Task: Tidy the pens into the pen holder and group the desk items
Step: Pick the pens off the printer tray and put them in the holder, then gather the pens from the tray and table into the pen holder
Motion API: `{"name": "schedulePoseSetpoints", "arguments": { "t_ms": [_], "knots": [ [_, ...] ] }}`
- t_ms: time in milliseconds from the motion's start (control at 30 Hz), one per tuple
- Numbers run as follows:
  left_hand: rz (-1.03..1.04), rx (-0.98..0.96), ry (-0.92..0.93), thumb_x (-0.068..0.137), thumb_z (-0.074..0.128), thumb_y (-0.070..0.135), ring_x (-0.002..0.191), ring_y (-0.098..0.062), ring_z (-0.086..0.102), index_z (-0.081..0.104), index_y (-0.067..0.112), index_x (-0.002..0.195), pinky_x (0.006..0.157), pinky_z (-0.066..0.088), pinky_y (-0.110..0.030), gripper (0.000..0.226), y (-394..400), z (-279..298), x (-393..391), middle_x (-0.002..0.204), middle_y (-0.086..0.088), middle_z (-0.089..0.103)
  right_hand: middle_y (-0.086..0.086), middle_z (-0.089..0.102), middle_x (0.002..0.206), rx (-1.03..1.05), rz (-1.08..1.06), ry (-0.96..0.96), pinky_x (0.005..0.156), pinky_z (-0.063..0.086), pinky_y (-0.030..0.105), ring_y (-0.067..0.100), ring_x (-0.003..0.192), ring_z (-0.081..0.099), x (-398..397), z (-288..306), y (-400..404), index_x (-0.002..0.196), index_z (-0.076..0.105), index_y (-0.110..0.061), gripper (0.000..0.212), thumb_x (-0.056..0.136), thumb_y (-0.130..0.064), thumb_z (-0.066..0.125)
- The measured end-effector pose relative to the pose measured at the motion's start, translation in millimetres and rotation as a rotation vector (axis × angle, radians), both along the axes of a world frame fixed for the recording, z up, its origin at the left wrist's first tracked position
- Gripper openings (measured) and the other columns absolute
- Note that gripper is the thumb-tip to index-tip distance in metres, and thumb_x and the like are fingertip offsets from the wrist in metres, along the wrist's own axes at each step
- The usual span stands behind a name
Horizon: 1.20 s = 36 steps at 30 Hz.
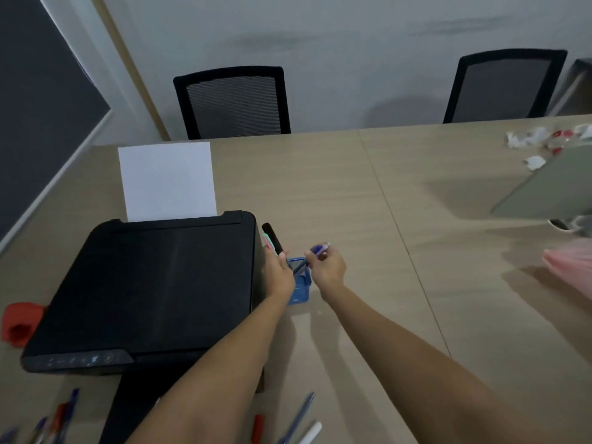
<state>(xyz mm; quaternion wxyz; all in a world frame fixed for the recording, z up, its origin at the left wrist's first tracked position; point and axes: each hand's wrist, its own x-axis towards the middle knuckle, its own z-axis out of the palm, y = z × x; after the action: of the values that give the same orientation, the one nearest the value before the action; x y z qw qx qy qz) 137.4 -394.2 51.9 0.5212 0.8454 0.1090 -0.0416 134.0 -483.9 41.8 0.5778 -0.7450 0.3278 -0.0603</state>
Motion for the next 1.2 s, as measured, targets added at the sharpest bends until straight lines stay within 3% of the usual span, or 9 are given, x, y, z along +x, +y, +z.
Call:
{"name": "schedulePoseSetpoints", "arguments": {
  "t_ms": [233,367,567,700,767,833,933,1033,1200],
  "knots": [
    [-0.033,0.135,0.045,0.101,0.04,0.012,0.103,-0.037,0.061,0.043,0.0,0.128,0.075,0.039,-0.031,0.031,-3.1,-40.8,-0.3,0.111,-0.022,0.061,0.016,0.07,0.085,-0.214,0.22,0.141,0.078,0.046,0.033,0.028,0.081,0.062,8.2,-18.1,-9.5,0.08,0.063,-0.002,0.019,0.083,-0.021,0.066],
    [-0.06,0.134,0.116,0.099,0.041,0.005,0.105,-0.033,0.061,0.044,0.004,0.128,0.078,0.046,-0.035,0.03,-2.0,-40.3,5.2,0.115,-0.018,0.061,0.007,0.062,0.077,-0.206,0.302,0.211,0.072,0.045,0.031,0.021,0.076,0.057,9.3,-23.4,-13.0,0.093,0.069,-0.001,0.02,0.082,-0.018,0.067],
    [-0.111,0.165,0.189,0.092,0.042,-0.005,0.115,-0.033,0.055,0.038,0.009,0.136,0.092,0.046,-0.039,0.047,7.1,-20.4,-7.4,0.124,-0.016,0.054,0.008,0.06,0.101,-0.09,0.306,0.189,0.094,0.049,0.035,0.027,0.104,0.062,-13.9,-4.7,-19.5,0.12,0.062,-0.014,0.041,0.08,-0.017,0.07],
    [-0.19,0.206,0.019,0.089,0.043,-0.008,0.116,-0.028,0.052,0.04,0.005,0.134,0.086,0.042,-0.027,0.047,7.3,17.4,-16.4,0.129,-0.011,0.048,0.011,0.057,0.117,-0.125,0.179,0.138,0.098,0.046,0.039,0.028,0.11,0.057,-34.5,9.4,-32.5,0.128,0.052,-0.012,0.048,0.084,-0.021,0.067],
    [-0.325,0.185,-0.093,0.091,0.043,-0.006,0.119,-0.024,0.049,0.041,0.005,0.136,0.089,0.032,-0.018,0.047,16.9,29.8,-45.4,0.132,-0.008,0.046,0.012,0.061,0.109,-0.177,0.112,0.111,0.095,0.048,0.039,0.028,0.104,0.06,-64.3,6.3,-33.0,0.121,0.057,-0.01,0.035,0.087,-0.015,0.061],
    [-0.466,0.098,-0.216,0.091,0.045,-0.003,0.123,-0.023,0.053,0.047,0.005,0.133,0.096,0.038,-0.02,0.043,40.8,35.9,-83.8,0.134,-0.009,0.052,0.008,0.064,0.092,-0.291,0.123,0.093,0.086,0.051,0.037,0.025,0.085,0.061,-107.9,-1.7,-23.9,0.106,0.064,-0.008,0.023,0.086,-0.006,0.054],
    [-0.639,0.031,-0.258,0.091,0.047,0.003,0.095,-0.02,0.069,0.062,0.007,0.115,0.085,0.054,-0.029,0.028,81.7,16.3,-138.0,0.108,-0.008,0.068,0.01,0.069,0.085,-0.45,0.35,0.132,0.072,0.042,0.025,0.028,0.079,0.063,-169.4,-20.8,-1.0,0.09,0.07,-0.008,0.029,0.077,0.006,0.048],
    [-0.677,0.186,-0.151,0.088,0.048,0.006,0.069,-0.018,0.064,0.066,0.013,0.092,0.068,0.055,-0.032,0.019,118.8,-30.8,-185.2,0.078,-0.003,0.067,0.008,0.063,0.088,-0.528,0.679,0.271,0.072,0.038,0.023,0.031,0.09,0.064,-221.4,-42.7,39.4,0.095,0.072,-0.01,0.034,0.075,0.005,0.048],
    [-0.687,0.579,0.154,0.091,0.047,0.009,0.092,-0.026,0.059,0.057,0.016,0.106,0.075,0.048,-0.032,0.019,153.1,-78.0,-216.2,0.113,-0.009,0.055,0.012,0.057,0.111,-0.606,0.893,0.358,0.086,0.047,0.035,0.034,0.1,0.058,-265.2,-75.1,87.0,0.107,0.067,-0.02,0.025,0.086,-0.013,0.055]
  ]
}}
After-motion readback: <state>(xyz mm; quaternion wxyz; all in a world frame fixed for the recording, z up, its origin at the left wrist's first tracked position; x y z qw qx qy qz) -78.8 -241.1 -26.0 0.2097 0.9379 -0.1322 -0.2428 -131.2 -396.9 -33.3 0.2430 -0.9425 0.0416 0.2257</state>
